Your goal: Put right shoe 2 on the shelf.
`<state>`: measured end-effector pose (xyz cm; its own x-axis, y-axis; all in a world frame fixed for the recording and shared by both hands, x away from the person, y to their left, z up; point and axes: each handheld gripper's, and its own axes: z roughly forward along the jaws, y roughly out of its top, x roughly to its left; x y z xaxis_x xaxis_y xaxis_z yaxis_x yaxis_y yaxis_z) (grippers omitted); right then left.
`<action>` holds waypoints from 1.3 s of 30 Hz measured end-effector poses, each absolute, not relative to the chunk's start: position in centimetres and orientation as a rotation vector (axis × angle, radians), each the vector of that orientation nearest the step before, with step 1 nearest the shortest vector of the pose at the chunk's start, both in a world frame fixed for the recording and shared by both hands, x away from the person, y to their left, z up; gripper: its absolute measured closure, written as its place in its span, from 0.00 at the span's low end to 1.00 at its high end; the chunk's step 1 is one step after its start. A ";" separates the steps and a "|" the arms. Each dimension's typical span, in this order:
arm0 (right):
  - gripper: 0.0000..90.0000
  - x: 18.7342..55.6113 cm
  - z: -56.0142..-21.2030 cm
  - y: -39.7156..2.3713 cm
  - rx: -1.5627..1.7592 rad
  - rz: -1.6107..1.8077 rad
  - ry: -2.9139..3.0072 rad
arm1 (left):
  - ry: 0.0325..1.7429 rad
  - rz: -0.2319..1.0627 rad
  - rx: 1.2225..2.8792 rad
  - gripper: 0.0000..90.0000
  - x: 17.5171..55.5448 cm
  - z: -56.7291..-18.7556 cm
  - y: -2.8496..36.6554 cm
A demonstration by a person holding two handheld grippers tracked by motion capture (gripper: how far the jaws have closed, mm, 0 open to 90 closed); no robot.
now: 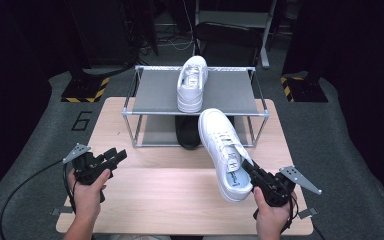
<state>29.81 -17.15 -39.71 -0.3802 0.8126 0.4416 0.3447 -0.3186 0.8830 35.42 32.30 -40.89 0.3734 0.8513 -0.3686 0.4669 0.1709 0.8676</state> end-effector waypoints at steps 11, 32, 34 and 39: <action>0.88 29.9 -38.1 -18.4 1.472 1.741 1.522 | 1.257 0.412 1.463 0.54 35.5 -40.9 32.2; 0.88 32.7 -34.6 -18.6 1.474 1.705 1.481 | 1.257 0.415 1.448 0.54 35.1 -40.9 32.8; 0.88 33.0 -34.5 -18.5 1.477 1.695 1.480 | 1.255 0.413 1.448 0.54 35.0 -40.9 32.9; 0.88 34.2 -34.2 -18.3 1.483 1.666 1.479 | 1.251 0.417 1.445 0.54 34.8 -40.9 33.2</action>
<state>34.18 -18.25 -34.24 -0.3120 0.8592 0.4056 0.3005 -0.3157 0.9000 34.84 33.22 -40.86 0.3750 0.8476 -0.3755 0.4524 0.1862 0.8722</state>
